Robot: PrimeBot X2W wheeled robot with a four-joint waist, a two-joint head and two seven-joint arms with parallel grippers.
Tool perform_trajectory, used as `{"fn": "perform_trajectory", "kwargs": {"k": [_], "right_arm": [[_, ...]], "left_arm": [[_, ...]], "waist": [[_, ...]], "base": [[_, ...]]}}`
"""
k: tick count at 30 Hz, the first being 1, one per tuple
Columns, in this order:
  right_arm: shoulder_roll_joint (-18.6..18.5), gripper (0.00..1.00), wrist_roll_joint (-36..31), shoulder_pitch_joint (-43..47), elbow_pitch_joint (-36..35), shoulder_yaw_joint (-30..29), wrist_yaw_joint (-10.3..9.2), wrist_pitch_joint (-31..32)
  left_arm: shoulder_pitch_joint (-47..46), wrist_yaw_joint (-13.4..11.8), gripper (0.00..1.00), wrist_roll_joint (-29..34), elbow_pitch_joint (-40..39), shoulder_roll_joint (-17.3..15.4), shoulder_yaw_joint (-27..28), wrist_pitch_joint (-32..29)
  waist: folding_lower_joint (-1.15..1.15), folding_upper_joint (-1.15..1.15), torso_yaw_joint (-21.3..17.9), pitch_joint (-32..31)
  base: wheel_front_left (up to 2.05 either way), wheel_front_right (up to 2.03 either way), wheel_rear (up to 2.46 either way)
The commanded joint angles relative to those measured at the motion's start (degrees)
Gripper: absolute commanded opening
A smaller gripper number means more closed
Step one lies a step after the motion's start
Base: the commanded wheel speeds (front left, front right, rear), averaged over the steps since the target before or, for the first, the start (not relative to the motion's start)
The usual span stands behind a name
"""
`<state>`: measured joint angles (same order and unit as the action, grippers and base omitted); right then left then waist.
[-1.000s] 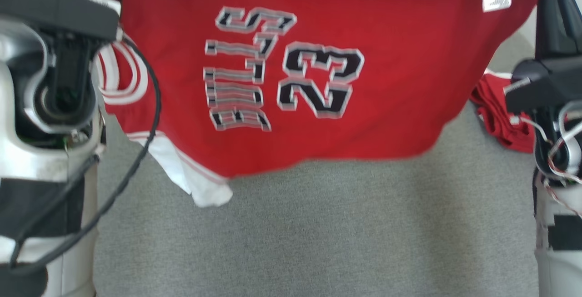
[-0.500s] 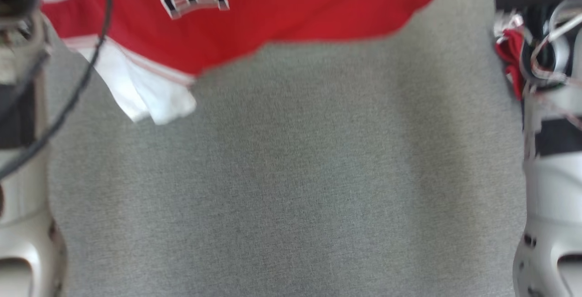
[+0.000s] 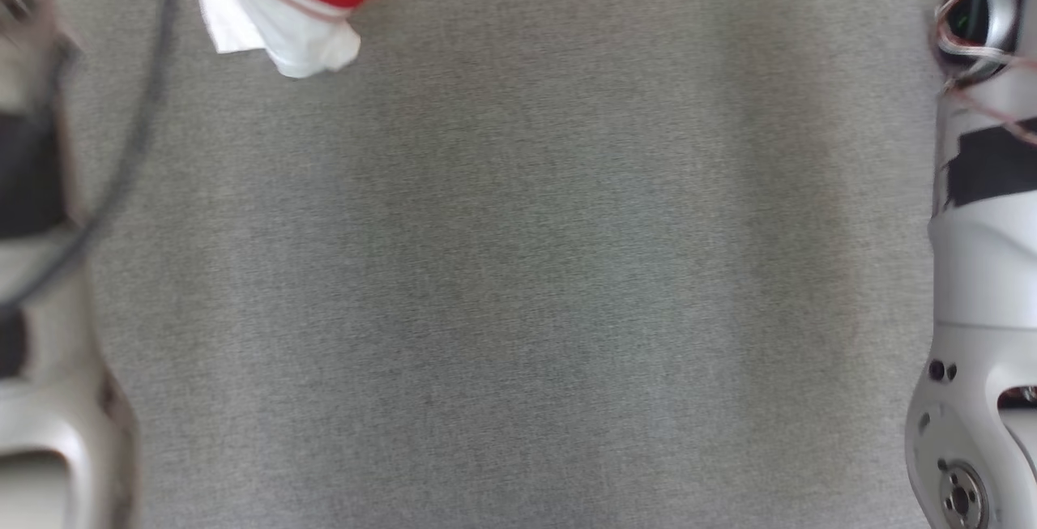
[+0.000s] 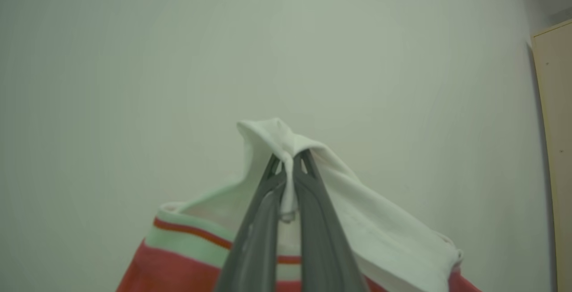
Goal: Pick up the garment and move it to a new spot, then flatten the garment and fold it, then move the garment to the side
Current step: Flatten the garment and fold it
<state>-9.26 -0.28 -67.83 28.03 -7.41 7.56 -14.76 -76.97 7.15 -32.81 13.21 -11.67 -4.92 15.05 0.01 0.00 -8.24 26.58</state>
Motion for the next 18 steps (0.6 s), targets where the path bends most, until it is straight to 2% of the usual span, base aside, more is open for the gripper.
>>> {"fn": "perform_trajectory", "kwargs": {"k": [1,3,11,18], "right_arm": [[-0.5,0.00,-1.1,1.7,0.8,0.2,-0.13,-0.3],[-1.6,0.00,-2.2,3.4,2.1,0.9,-0.14,-0.4],[-6.4,0.00,-0.6,13.2,3.1,4.9,-0.14,0.9],[-10.5,0.00,5.1,27.4,-3.6,7.9,-0.14,10.6]], "left_arm": [[4.3,0.4,0.00,1.2,-0.1,0.9,0.6,0.1],[7.5,0.3,0.00,1.6,-0.3,2.2,0.4,0.1],[24.5,0.3,0.00,-3.6,-4.7,2.8,-2.7,0.1],[45.2,0.4,0.00,-11.4,-12.2,2.1,-4.5,-2.2]], "waist": [[-0.01,0.00,0.7,0.1],[-0.01,0.00,1.4,-0.4],[-0.01,0.00,3.2,-6.0],[-0.01,0.00,4.1,-12.6]], "base": [[0.00,0.00,0.00],[0.00,0.00,0.00],[0.00,0.00,0.00],[0.00,0.00,0.00]]}}
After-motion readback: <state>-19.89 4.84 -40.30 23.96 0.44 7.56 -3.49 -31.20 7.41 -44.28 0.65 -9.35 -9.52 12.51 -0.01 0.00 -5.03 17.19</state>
